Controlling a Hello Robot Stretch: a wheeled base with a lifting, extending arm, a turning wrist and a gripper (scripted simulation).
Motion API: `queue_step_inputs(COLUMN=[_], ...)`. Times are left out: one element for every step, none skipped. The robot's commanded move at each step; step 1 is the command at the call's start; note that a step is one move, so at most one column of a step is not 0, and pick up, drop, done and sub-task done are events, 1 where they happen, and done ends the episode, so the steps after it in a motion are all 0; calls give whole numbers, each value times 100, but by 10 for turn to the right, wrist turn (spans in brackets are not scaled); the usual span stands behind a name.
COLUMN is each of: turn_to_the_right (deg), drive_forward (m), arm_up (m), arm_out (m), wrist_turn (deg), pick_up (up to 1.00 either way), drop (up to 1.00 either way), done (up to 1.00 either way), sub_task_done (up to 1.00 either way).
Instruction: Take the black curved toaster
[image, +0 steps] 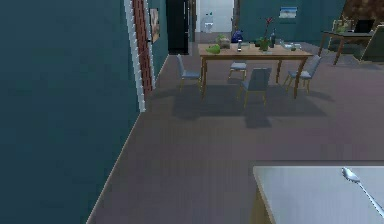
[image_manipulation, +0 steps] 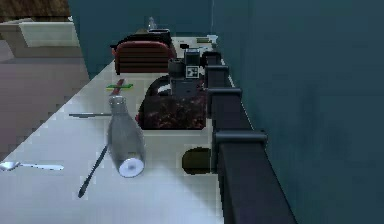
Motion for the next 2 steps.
queue_step_inputs(turn_to_the_right=[0, 0], drive_forward=[0, 0], arm_up=[0, 0], arm_out=[0, 0], wrist_turn=[0, 0], pick_up=[100, 0], drop=[0, 0], done=[0, 100], sub_task_done=[0, 0])
